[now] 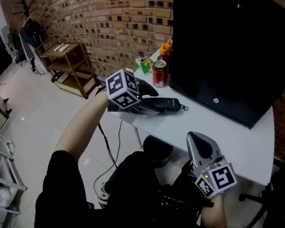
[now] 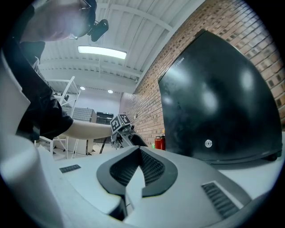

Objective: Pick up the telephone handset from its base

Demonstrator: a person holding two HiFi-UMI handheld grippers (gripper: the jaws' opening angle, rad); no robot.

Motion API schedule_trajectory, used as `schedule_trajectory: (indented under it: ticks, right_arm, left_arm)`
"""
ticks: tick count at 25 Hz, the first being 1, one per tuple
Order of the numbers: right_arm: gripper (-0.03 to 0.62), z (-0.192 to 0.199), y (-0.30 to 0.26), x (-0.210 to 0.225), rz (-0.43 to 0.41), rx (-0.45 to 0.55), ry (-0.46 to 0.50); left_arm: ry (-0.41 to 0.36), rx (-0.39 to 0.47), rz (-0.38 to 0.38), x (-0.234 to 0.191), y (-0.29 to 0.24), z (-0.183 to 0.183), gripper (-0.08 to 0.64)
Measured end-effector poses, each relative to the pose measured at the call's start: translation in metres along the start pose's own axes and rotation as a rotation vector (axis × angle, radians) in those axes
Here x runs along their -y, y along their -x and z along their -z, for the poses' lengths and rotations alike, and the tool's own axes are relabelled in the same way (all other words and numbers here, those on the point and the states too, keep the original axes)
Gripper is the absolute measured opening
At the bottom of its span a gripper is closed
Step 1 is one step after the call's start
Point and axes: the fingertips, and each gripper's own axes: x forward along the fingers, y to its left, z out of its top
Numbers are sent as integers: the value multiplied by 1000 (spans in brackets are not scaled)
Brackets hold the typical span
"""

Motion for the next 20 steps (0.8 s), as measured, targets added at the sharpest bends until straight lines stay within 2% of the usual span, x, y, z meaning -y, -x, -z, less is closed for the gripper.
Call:
schedule_trajectory:
  ticks: [5, 12, 14, 20]
  right_arm:
    - [11, 0, 1, 2, 12, 7, -9]
    - [11, -7, 4, 10, 39, 55, -31]
    - [11, -7, 4, 11, 41, 57, -32]
    - [11, -12, 3, 13, 32, 64, -36]
  left_arm:
    - [27, -14, 42, 1, -9, 4, 305]
    - [19, -29, 68, 3, -14, 6, 296]
    - [20, -24, 66, 2, -14, 6, 261]
    - [22, 27, 71, 2, -10, 0, 259]
